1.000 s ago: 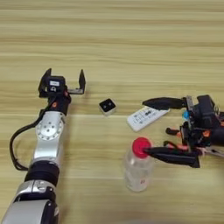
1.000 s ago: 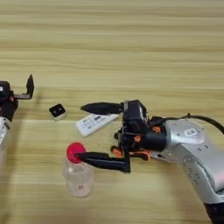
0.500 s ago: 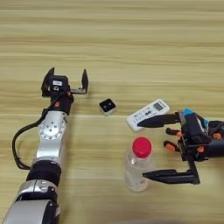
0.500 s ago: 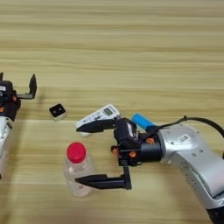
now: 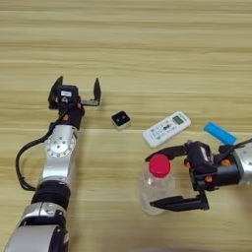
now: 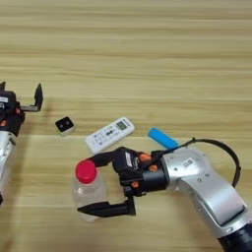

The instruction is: Move the objects on the table

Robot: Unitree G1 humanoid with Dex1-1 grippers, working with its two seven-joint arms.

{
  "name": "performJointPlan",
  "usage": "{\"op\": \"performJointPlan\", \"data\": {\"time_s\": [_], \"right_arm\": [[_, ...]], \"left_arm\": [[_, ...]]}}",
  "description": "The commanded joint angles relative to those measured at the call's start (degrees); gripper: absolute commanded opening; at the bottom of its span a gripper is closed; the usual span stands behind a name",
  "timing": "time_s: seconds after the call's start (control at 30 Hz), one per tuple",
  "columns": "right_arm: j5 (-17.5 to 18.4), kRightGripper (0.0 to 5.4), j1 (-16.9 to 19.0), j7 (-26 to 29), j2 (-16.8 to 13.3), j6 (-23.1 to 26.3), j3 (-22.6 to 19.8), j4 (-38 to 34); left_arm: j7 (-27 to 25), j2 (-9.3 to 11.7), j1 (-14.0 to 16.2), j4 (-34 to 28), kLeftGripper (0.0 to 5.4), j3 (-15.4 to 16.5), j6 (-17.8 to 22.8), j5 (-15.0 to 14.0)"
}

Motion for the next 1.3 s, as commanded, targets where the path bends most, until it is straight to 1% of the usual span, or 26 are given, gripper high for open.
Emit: {"op": "performJointPlan", "data": {"time_s": [0.03, 0.07, 0.1, 0.23, 0.4, 0.5, 0.63, 0.77, 0.93, 1.03, 1.23, 1.3], "right_arm": [[-1.7, 3.67, -0.8, 0.1, -0.3, -1.1, 0.8, 1.1], [-1.8, 3.64, -0.8, 0.2, -0.4, -1.3, 0.9, 1.2], [-1.9, 3.50, -0.9, 0.3, -0.5, -1.4, 0.9, 1.4], [-1.9, 3.33, -1.2, 0.6, -0.7, -1.8, 0.7, 1.8], [-0.6, 3.23, -2.4, -0.4, 0.2, -1.8, -1.1, 1.4], [1.1, 3.23, -3.8, -2.5, 2.0, -1.4, -3.0, 1.1], [1.6, 3.21, -6.0, -6.6, 5.8, -1.1, -4.3, 1.2], [0.0, 3.20, -6.9, -8.6, 8.1, -1.6, -3.2, 1.9], [-3.6, 3.19, -10.8, -14.3, 13.9, -1.8, -1.4, 6.7], [-5.7, 3.18, -12.2, -16.1, 16.1, -2.1, -0.2, 9.5], [-10.2, 3.18, -14.2, -19.3, 18.8, -3.2, 1.1, 15.5], [-11.1, 3.18, -14.7, -20.1, 19.6, -3.3, 1.1, 17.3]], "left_arm": [[0.1, -0.2, -0.4, 0.2, 5.40, -0.2, -0.4, 0.3], [0.2, -0.2, -0.4, 0.2, 5.40, -0.2, -0.5, 0.3], [0.2, -0.3, -0.4, 0.2, 5.40, -0.2, -0.5, 0.3], [0.1, -0.4, -0.5, 0.3, 5.40, -0.2, -0.6, 0.3], [0.2, -0.6, -0.7, 0.5, 5.40, -0.2, -0.7, 0.3], [0.2, -0.6, -0.7, 0.5, 5.40, -0.2, -0.8, 0.3], [0.2, -0.7, -0.6, 0.4, 5.40, -0.2, -0.9, 0.3], [0.2, -0.8, -0.6, 0.4, 5.40, -0.2, -0.9, 0.3], [0.2, -0.9, -0.6, 0.4, 5.40, -0.2, -0.9, 0.3], [0.2, -0.9, -0.6, 0.5, 5.40, -0.2, -1.0, 0.4], [0.3, -1.1, -0.5, 0.3, 5.40, -0.3, -1.0, 0.4], [0.3, -1.2, -0.6, 0.3, 5.40, -0.4, -1.0, 0.4]]}}
